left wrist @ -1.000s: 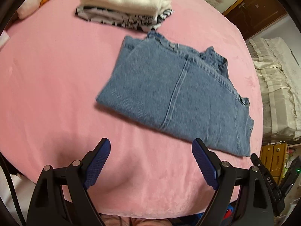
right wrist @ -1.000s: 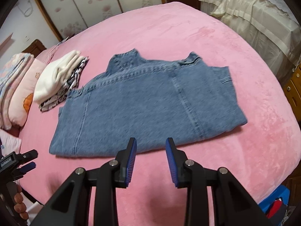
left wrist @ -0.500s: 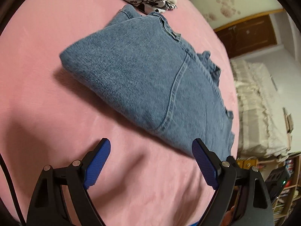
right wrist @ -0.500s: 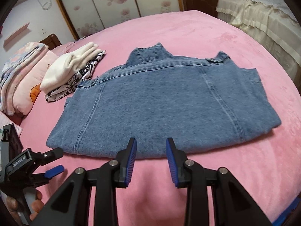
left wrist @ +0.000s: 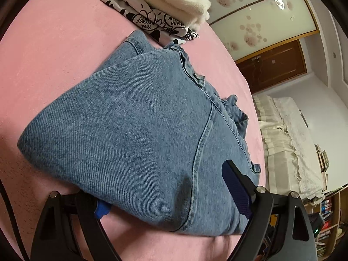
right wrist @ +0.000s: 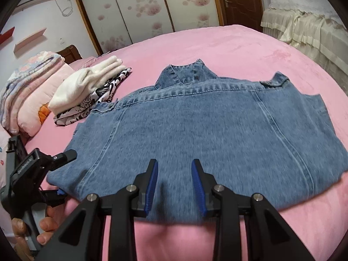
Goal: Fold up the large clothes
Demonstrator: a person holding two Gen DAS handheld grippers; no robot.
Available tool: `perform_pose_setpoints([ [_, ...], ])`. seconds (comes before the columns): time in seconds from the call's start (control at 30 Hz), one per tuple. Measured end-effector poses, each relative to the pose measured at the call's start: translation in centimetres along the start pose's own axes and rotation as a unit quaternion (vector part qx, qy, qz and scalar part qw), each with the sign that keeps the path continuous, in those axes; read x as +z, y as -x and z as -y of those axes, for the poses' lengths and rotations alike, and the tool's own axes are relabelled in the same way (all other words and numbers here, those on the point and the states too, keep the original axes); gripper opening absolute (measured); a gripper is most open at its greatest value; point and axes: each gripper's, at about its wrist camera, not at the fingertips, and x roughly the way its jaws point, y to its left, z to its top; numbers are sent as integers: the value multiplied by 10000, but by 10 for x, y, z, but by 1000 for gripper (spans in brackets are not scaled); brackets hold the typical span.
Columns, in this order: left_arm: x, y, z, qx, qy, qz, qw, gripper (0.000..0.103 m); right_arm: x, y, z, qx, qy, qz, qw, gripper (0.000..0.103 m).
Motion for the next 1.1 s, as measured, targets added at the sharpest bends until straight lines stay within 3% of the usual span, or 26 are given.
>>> perform_pose_setpoints([
  [0.07,-2,1,4,177,-22,113,9998,82,6,-8,-2,45,96,-13,9999,22],
  [0.13,-4,4,6,515,-99,154,9985,63,10,-16,-5,87,169,-75,9998,16],
  [0.2,-4,5,7,887,-125,151,9959,31,10,-23,-6,91,210,-189,9996,7],
  [0.3,-2,11,4,834,-57,162,9964,18,4,-33,-8,180,221,-419,9987,7],
  [0.43,-5,24,31,880,-661,363,9933,11,-9,-40,-7,143,323,-522,9980,7],
  [0.7,-17,51,115,187,-1805,729,9807,10,-9,-46,4,378,98,-641,9972,7],
  [0.87,-39,52,175,-247,-2700,725,9598,10,-3,-44,18,785,-126,-827,9934,7],
  [1.07,-73,35,243,-694,-3644,606,9267,10,4,-30,54,1454,-623,-1009,9822,5],
  [1.1,-82,31,256,-776,-3864,543,9175,10,4,-22,65,1466,-738,-984,9815,5],
])
